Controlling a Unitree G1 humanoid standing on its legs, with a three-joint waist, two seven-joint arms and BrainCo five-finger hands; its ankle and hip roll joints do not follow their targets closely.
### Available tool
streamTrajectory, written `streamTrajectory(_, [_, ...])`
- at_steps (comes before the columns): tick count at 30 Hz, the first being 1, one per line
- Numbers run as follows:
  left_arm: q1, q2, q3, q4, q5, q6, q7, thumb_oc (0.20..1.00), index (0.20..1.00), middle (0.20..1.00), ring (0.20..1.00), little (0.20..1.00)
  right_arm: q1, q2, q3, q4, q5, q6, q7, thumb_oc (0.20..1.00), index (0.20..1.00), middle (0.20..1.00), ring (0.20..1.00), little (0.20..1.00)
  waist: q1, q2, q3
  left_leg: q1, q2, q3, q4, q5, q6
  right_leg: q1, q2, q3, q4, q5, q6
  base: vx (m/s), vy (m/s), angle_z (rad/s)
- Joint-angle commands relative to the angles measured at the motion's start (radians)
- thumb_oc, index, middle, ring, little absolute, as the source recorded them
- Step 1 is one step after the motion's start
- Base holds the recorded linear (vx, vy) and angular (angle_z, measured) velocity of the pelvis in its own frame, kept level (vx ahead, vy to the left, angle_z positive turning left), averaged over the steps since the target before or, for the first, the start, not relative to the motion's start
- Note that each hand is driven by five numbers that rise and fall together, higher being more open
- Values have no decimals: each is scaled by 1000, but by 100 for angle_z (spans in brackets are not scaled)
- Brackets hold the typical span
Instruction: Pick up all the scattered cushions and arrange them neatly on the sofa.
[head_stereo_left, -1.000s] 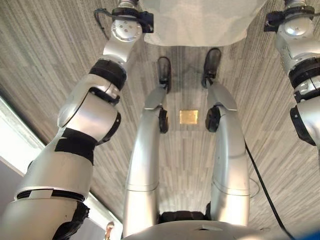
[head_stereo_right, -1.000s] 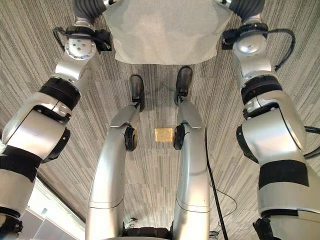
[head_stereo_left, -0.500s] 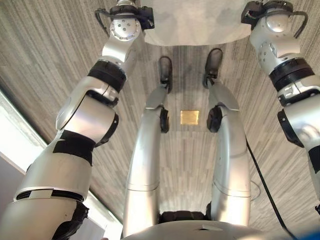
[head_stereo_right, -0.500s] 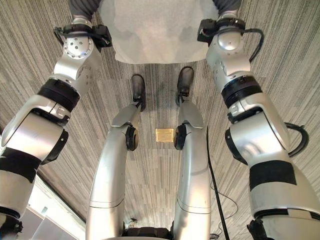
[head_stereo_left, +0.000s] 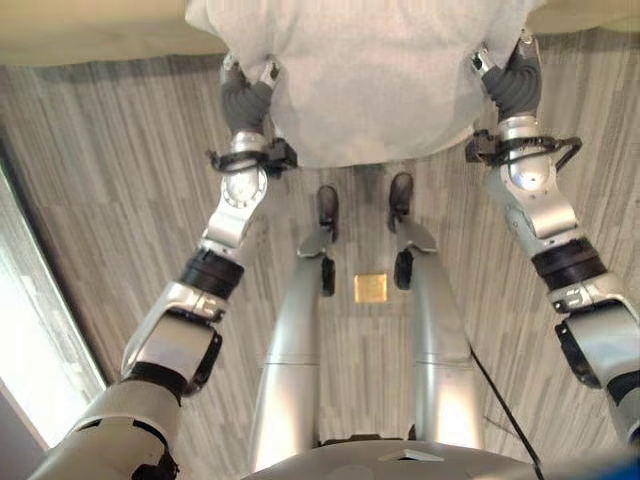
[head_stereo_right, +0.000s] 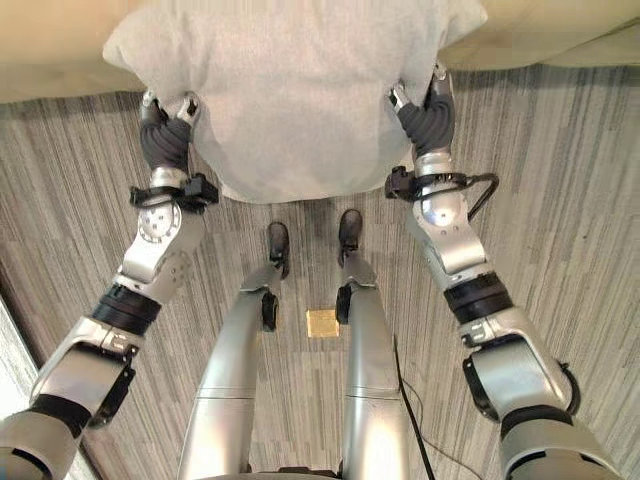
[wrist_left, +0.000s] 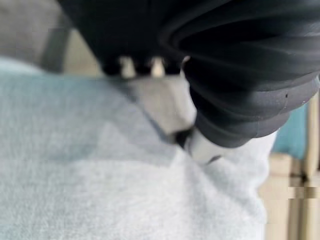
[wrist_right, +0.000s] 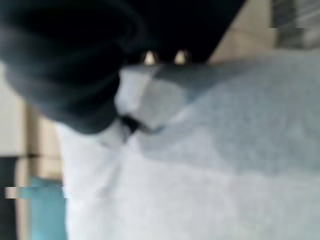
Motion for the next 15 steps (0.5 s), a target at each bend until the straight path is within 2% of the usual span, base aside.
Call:
streamTrajectory(1, [-37,-44,-18,-121,112,-86,-96,200,200,200,200,200,-18,67,12,-134,-81,-113,70,200,200,200,200,200,-10,41,-4,96,27,-105,-135,68,-66,131,-16,-5,-49,-18,75,-87,-44,6])
streamTrajectory(5, [98,-73,-16,-168,108,-81,-158,200,200,200,200,200,153,89,-15,-202,-118,-106,101,200,200,200,200,200,-17,37,-30,289,32,-108,-213,78,-76,320,-16,-30,-128,-19,72,12,-69,4])
streamTrajectory(6, [163,-96,-32,-186,83,-76,-198,200,200,200,200,200,240,99,-23,-230,-131,-102,121,200,200,200,200,200,-21,31,-47,400,41,-111,-255,78,-78,430,-15,-39,-172,-23,70,102,-93,5])
streamTrajectory(10, [238,-109,-82,-187,75,-63,-258,200,200,200,200,200,356,88,-37,-265,-183,-90,135,200,200,200,200,200,-41,23,-71,596,56,-101,-317,81,-85,629,-2,-43,-243,-24,66,103,-85,-1])
streamTrajectory(13, [280,-103,-102,-191,89,-46,-290,200,200,200,200,200,427,83,-52,-282,-199,-87,151,200,200,200,200,200,-56,10,-94,707,71,-83,-330,71,-98,754,23,-33,-295,-33,56,93,-112,-3])
streamTrajectory(14, [301,-106,-121,-194,90,-38,-317,200,200,200,200,200,478,81,-70,-301,-208,-88,157,200,200,200,200,200,-75,0,-101,731,87,-63,-292,65,-115,826,33,-22,-321,-43,45,92,-159,-12])
streamTrajectory(15, [305,-105,-126,-192,91,-39,-325,200,200,200,200,200,499,77,-77,-302,-205,-89,159,200,200,200,200,200,-81,-7,-108,727,95,-64,-269,91,-128,847,40,-18,-334,-41,39,87,-135,9])
